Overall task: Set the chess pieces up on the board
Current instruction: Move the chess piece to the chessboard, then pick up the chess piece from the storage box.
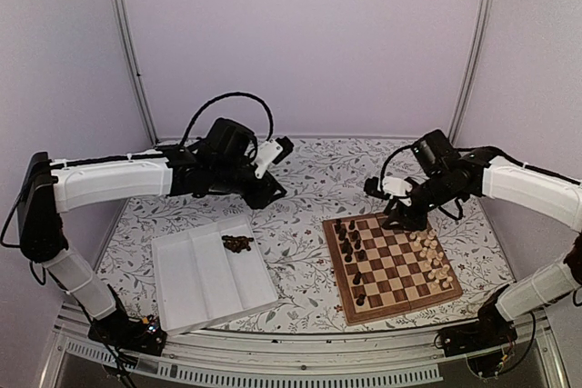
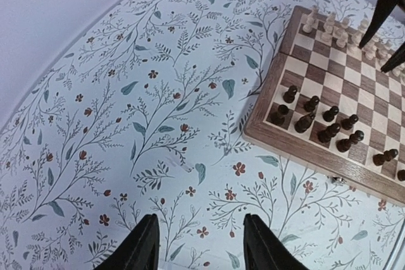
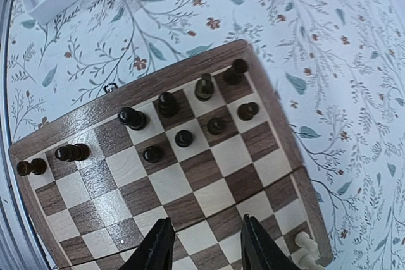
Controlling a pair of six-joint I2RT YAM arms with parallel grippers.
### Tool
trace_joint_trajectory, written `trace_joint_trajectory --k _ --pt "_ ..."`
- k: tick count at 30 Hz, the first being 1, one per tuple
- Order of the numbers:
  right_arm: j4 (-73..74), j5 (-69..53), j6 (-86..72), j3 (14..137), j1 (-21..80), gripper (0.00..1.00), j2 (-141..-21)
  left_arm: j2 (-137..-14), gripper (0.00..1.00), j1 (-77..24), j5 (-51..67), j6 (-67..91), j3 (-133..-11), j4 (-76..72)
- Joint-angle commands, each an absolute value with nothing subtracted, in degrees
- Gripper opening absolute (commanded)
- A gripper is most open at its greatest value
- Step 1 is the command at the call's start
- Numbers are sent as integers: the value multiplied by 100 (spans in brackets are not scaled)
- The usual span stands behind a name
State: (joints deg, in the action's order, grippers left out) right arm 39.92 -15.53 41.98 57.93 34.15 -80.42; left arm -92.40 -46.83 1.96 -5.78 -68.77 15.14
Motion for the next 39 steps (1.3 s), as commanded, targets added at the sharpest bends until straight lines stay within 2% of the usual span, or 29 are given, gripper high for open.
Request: trace_joint_trajectory --k 1,8,17,29,33,39 --pt "3951 -2394 4073 5690 2716 39 -7305 -9050 47 -4677 -556 112 -6912 2400" --pt "2949 -2965 3788 4691 2435 39 -6918 -8825 46 -4355 -368 732 -6383 3154" --pt "2900 -3071 3794 4631 2435 39 -7037 -9330 44 -4210 489 716 -6416 3710" --pt "2918 -3070 3840 4584 2440 39 -7022 -9965 40 -3955 -157 374 -6585 3747" --pt "2927 -3059 3865 4562 2435 39 -7015 -10367 33 -3894 -102 186 -6755 3653" --pt "2942 -3050 3884 4553 2437 39 -7055 -10745 38 -3894 -60 -263 -6769 3248"
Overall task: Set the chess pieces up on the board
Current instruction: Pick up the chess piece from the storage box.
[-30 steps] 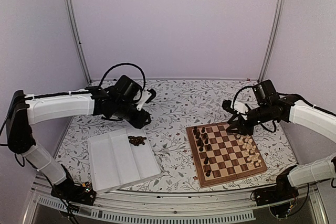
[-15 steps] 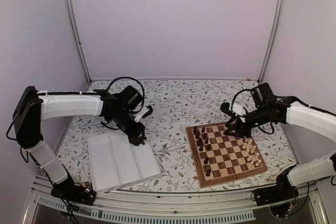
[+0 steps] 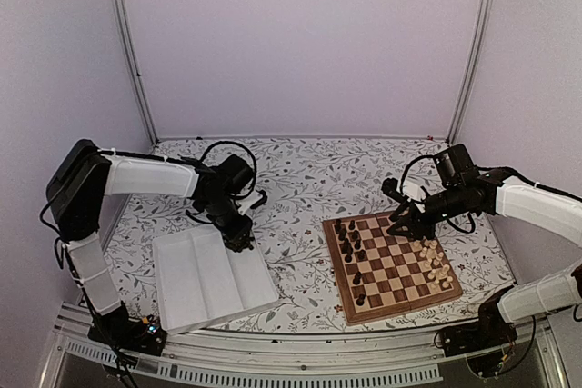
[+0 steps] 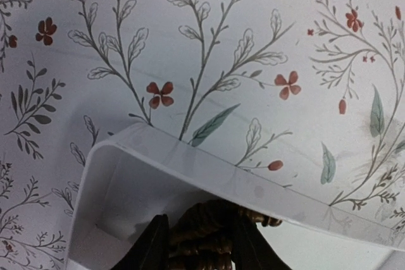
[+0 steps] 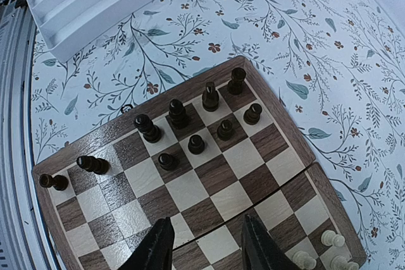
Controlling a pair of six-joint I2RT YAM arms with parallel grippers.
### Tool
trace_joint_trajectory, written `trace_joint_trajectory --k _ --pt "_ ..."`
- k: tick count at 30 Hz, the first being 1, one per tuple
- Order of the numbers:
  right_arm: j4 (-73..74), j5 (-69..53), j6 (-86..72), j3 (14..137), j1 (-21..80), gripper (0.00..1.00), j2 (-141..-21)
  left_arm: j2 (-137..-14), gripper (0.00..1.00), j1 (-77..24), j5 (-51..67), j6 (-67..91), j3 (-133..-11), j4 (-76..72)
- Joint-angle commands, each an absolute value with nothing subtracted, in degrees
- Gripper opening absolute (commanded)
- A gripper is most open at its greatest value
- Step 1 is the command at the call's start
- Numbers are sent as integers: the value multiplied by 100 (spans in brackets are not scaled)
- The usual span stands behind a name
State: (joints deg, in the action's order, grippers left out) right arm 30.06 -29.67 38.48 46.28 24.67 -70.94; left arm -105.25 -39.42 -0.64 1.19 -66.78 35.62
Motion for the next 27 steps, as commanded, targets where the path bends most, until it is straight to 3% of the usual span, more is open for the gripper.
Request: trace_joint_trajectory --k 1,13,22,27 --pt "2956 -3054 3891 4553 2439 39 -7077 -10817 38 -3894 -47 -302 -6768 3256" --pt "3046 -3214 3936 4603 2442 39 -7254 -10398 19 -3872 1379 -398 -6209 3443" --pt "3097 -3269 3938 4641 2446 40 -7342 -10489 31 -3874 517 -334 -6051 3621" --pt "3112 -3287 3920 4631 2444 40 -7297 -10638 32 -3917 272 -59 -6206 3907"
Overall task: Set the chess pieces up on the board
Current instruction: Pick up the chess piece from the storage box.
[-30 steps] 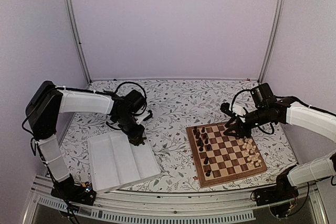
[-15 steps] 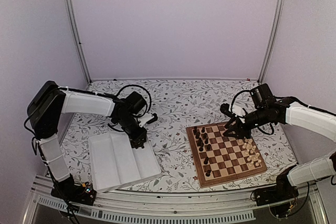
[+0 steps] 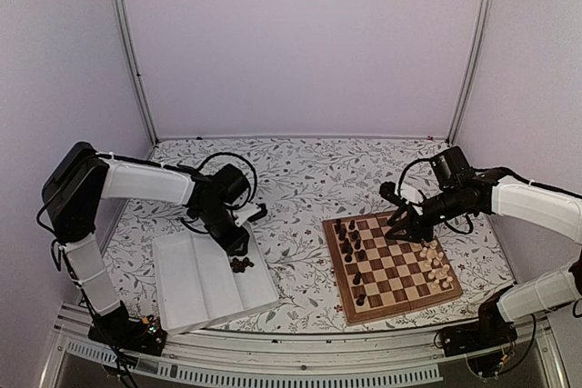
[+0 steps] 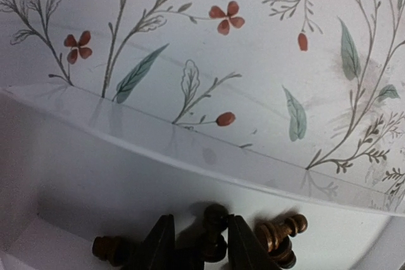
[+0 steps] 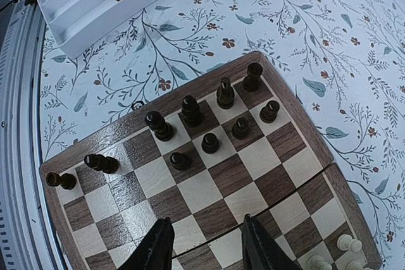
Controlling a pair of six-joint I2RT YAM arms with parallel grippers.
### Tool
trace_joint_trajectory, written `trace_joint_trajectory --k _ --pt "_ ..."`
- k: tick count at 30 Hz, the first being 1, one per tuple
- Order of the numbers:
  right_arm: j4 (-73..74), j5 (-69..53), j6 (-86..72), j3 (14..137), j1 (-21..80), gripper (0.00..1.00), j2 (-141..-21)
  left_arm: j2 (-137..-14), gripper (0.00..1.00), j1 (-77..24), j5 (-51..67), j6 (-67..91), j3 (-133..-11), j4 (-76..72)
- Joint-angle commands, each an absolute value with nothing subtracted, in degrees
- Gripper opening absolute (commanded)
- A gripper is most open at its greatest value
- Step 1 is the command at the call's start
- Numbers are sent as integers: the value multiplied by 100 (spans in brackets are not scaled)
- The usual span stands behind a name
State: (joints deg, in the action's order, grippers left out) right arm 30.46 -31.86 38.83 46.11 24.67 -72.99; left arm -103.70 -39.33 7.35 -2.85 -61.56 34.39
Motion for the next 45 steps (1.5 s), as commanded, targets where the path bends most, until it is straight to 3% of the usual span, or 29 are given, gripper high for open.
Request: trace_joint_trajectory --k 1,3,8,13,30,39,45 --pt "3111 -3293 3916 4632 2443 40 -7289 -10662 32 -3934 186 -23 -6277 4035" --pt "3116 -3312 3907 4636 2444 40 -7294 -10697 31 -3998 31 116 -6412 4278" --pt "3139 -3345 3902 4666 2444 40 -7353 -10615 11 -4014 616 329 -6596 4328" --pt "3155 -3379 3894 4685 2444 40 -7408 -10163 3 -4017 1138 459 -6679 4015" --pt "3225 -3630 3955 4913 2666 38 -7284 -8917 2 -3880 1804 598 -5756 2953" --pt "3256 -3543 4040 5355 3173 38 -7516 -7979 2 -4000 3113 982 -4484 345" --pt "3094 -3425 3971 5438 3205 38 -7509 -7692 3 -4648 2406 875 -3716 -1693"
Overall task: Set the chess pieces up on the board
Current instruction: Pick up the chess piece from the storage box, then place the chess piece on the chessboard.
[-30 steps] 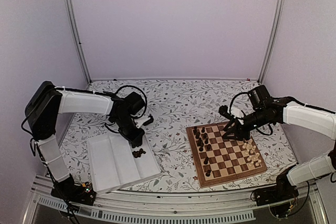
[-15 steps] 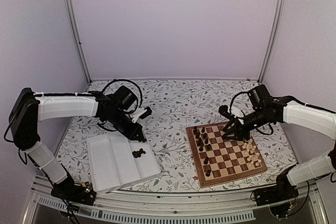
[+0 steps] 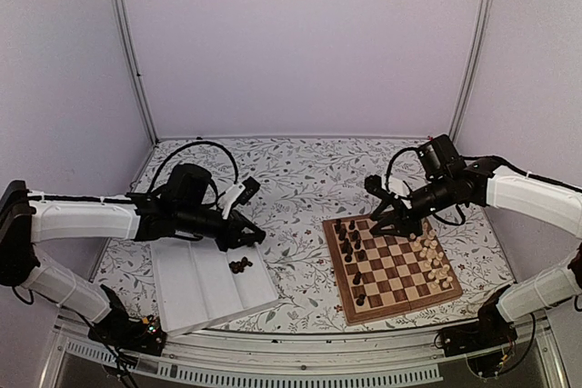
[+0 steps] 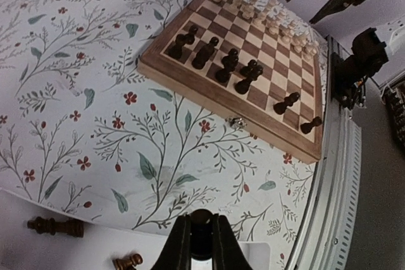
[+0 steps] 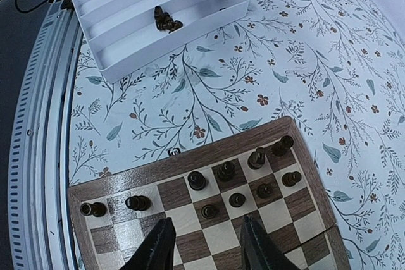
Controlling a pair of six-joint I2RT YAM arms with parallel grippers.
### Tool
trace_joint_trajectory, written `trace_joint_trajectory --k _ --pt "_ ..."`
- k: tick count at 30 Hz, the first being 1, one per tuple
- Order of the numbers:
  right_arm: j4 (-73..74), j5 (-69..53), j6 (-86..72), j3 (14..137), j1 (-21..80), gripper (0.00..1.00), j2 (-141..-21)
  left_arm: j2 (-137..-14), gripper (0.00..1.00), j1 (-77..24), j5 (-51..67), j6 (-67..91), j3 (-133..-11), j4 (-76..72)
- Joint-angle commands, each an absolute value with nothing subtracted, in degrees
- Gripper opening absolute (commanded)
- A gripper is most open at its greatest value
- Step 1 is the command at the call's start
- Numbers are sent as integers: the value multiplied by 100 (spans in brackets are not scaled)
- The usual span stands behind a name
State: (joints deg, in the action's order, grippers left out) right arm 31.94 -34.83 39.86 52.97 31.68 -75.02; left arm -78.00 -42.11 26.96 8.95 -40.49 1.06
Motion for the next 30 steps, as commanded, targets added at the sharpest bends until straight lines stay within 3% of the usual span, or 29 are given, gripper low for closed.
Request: trace_joint_trajectory --k 1,12,19,30 --pt "3077 -3375 3952 5412 3200 38 -7470 -7738 3 -4760 2274 844 -3611 -2065" --pt "2862 -2712 3691 5064 2962 38 -6836 -9357 3 -6332 1459 140 -3432 -4928" --pt "2739 -2716 3538 4871 2634 38 -6595 -10581 3 -6592 1662 99 -3624 -6261" --pt "2673 -2689 3489 4642 2493 38 -6378 -11868 4 -6592 1794 38 -4475 -6544"
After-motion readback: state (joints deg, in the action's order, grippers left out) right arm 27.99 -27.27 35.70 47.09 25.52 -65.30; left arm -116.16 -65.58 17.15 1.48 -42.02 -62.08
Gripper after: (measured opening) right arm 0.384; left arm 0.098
